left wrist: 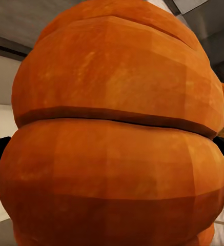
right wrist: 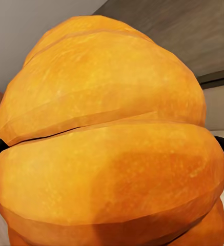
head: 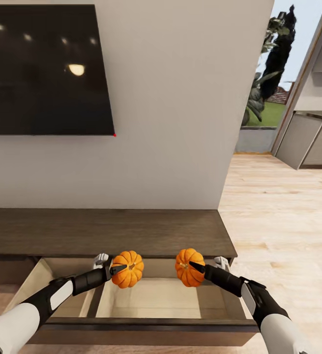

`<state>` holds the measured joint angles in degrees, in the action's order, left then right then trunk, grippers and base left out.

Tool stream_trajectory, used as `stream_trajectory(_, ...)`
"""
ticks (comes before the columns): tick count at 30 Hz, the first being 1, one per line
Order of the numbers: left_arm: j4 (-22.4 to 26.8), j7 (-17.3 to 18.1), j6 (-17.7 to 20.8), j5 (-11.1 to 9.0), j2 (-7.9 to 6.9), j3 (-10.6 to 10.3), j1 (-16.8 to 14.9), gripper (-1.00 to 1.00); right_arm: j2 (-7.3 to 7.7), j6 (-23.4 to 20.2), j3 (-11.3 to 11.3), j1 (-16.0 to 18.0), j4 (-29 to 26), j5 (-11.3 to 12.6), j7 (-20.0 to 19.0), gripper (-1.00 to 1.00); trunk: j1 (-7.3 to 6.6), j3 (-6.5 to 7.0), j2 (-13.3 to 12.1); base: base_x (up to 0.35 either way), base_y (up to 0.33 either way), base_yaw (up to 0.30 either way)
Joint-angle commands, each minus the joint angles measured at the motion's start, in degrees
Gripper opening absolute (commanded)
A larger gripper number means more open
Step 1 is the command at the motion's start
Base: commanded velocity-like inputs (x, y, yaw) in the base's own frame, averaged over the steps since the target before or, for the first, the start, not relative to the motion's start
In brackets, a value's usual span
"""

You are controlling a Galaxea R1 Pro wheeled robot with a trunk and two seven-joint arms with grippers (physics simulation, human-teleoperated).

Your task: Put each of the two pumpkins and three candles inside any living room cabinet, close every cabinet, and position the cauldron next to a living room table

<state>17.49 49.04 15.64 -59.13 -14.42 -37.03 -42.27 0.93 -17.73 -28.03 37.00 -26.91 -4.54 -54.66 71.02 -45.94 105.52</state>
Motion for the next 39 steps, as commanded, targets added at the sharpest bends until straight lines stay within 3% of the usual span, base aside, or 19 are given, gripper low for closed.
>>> stream_trajectory(1, 0.0, 0.0, 0.0, 0.0, 0.00, 0.0, 0.0, -1.00, -0.01, 0.0, 0.0, 0.0, 0.1, 0.1, 0.1, -1.00, 0.00, 0.00, 0.0, 0.000, 0.000, 0.000)
stream_trajectory(4, 0.0, 0.0, 0.0, 0.0, 0.05, 0.0, 0.0, -1.00, -0.04, 0.0, 0.1, 0.0, 0.7, 0.1, 2.3, -1.00, 0.00, 0.00, 0.0, 0.000, 0.000, 0.000)
stream_trajectory(7, -1.4, -0.4, -0.1, 0.0, 1.56, 0.0, 0.1, -1.00, -0.03, 0.3, 0.1, 0.0, 2.5, -0.9, 6.4, -1.00, 0.00, 0.00, 0.0, 0.000, 0.000, 0.000)
stream_trajectory(9, -3.7, -3.2, -0.2, 0.1, 3.15, -0.1, 0.0, -1.00, -0.04, 1.8, 0.1, 0.0, 3.5, -1.7, 8.0, -1.00, 0.00, 0.00, 0.0, 0.000, 0.000, 0.000)
stream_trajectory(13, -5.1, -12.9, -0.4, 0.2, 5.91, -0.1, 0.1, -1.00, 0.01, 3.6, 0.2, 0.0, 6.3, -2.9, 9.4, -1.00, 0.00, 0.00, 0.0, 0.000, 0.000, 0.000)
stream_trajectory(21, -5.4, -17.4, -0.7, 0.2, 6.63, -0.1, 0.1, -1.00, -0.14, 11.4, 0.2, 0.0, 7.5, -3.0, 10.4, -1.00, 0.00, 0.00, 0.0, 0.000, 0.000, 0.000)
stream_trajectory(24, -5.3, -17.9, -2.7, 0.2, 6.64, -0.1, 0.1, -1.00, -0.14, 11.8, 0.2, 0.0, 8.2, -3.2, 11.9, -1.00, 0.00, 0.00, 0.0, 0.000, 0.000, 0.000)
stream_trajectory(31, -5.3, -17.9, -3.2, 0.2, 6.68, -0.1, 0.1, -1.00, -0.11, 11.8, 0.3, 0.0, 8.5, -3.2, 20.0, -1.00, 0.00, 0.00, 0.0, 0.124, -0.020, 0.000)
stream_trajectory(39, -5.4, -17.9, -3.2, 0.3, 8.28, -0.2, 0.1, -1.00, -0.05, 11.4, 0.3, 0.0, 9.1, -3.0, 21.0, -1.00, 0.00, 0.00, 0.0, 0.011, -0.002, 0.000)
